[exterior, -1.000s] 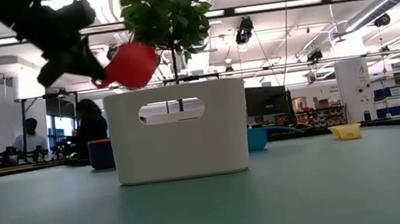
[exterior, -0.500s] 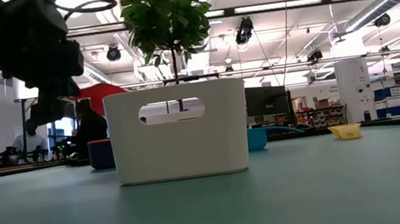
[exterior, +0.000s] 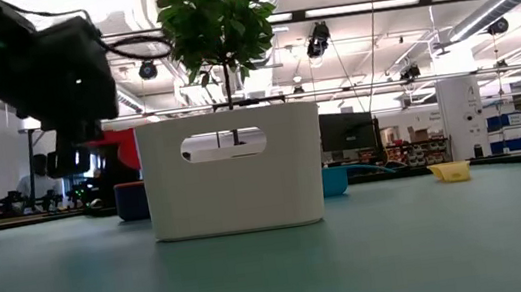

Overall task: Nest measuring cups in basket
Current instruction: Stack the red measuring cup on top of the orange measuring cup

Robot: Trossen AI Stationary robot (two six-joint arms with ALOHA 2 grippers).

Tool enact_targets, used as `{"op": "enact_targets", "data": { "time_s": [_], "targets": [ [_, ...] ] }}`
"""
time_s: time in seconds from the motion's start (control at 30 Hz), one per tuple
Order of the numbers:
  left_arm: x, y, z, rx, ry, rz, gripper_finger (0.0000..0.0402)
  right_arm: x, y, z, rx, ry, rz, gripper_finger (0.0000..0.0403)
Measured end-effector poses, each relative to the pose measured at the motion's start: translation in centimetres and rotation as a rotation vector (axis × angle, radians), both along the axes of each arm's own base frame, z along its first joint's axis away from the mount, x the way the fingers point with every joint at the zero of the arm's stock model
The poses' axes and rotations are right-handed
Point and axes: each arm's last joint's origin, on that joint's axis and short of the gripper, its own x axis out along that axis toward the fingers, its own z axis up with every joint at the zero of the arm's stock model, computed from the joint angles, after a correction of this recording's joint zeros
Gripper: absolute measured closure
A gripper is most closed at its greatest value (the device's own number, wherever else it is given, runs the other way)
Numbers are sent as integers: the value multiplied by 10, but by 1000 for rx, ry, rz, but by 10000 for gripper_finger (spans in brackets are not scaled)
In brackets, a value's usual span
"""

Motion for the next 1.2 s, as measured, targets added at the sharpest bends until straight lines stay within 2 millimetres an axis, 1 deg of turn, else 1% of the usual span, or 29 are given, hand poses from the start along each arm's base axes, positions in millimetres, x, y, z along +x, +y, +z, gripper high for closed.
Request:
{"op": "enact_targets", "data": {
  "time_s": [0.13,0.3,0.57,0.77,0.83,1.0,1.1,1.2],
  "targets": [
    [2,4,-6,-1,38,24,402,0,0,0,0,0,0,298],
    [4,4,-10,-3,58,26,395,0,0,0,0,1,0,298],
    [5,4,-14,-14,75,23,369,0,0,0,0,1,0,298],
    [5,4,-13,-14,67,23,337,0,0,0,0,2,-1,298],
    [8,4,-9,-15,57,23,325,0,0,0,0,2,-1,298],
    [18,5,7,-14,28,23,298,0,0,-1,0,15,0,298],
    [23,5,18,-22,34,22,289,-1,0,-2,1,23,0,298],
    [25,4,27,-81,25,25,286,-1,0,-3,1,38,0,298]
  ]
}}
